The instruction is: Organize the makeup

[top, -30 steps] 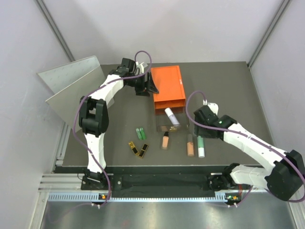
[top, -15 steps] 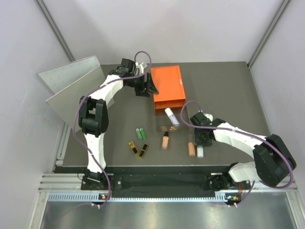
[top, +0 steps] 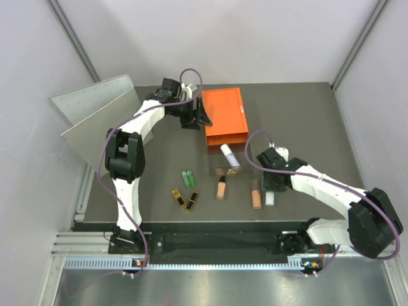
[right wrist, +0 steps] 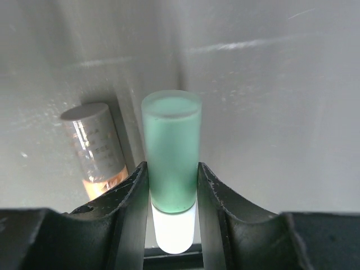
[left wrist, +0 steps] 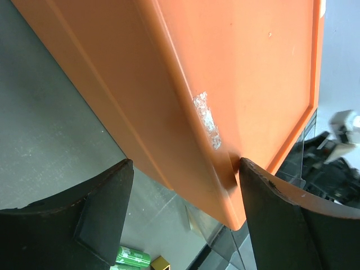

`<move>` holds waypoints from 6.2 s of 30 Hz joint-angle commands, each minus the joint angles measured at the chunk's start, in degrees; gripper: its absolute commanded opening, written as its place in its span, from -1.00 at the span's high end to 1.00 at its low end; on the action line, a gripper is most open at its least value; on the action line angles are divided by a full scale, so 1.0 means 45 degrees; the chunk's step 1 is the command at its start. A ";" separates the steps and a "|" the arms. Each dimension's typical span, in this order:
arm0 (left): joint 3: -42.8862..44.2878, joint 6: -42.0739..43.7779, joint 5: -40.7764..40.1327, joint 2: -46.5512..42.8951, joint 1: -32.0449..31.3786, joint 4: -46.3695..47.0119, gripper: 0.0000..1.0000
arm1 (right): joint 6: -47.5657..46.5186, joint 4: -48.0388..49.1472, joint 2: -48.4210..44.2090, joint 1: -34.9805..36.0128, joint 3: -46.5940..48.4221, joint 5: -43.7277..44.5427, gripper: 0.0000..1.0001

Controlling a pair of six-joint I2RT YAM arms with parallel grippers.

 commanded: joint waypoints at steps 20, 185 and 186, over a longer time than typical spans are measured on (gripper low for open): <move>-0.0466 0.1362 -0.2268 0.0682 0.0053 -0.1794 -0.58 | -0.2790 0.0131 0.0565 0.0529 0.7810 0.1647 1.00; 0.0276 0.1635 -0.2287 0.1366 0.0053 -0.2165 -0.68 | -0.3631 -0.2955 0.2636 -0.0504 1.1423 0.2508 1.00; 0.0276 0.1635 -0.2268 0.1347 0.0053 -0.2146 -0.68 | -0.3691 -0.2818 0.2636 -0.0484 1.1581 0.2487 1.00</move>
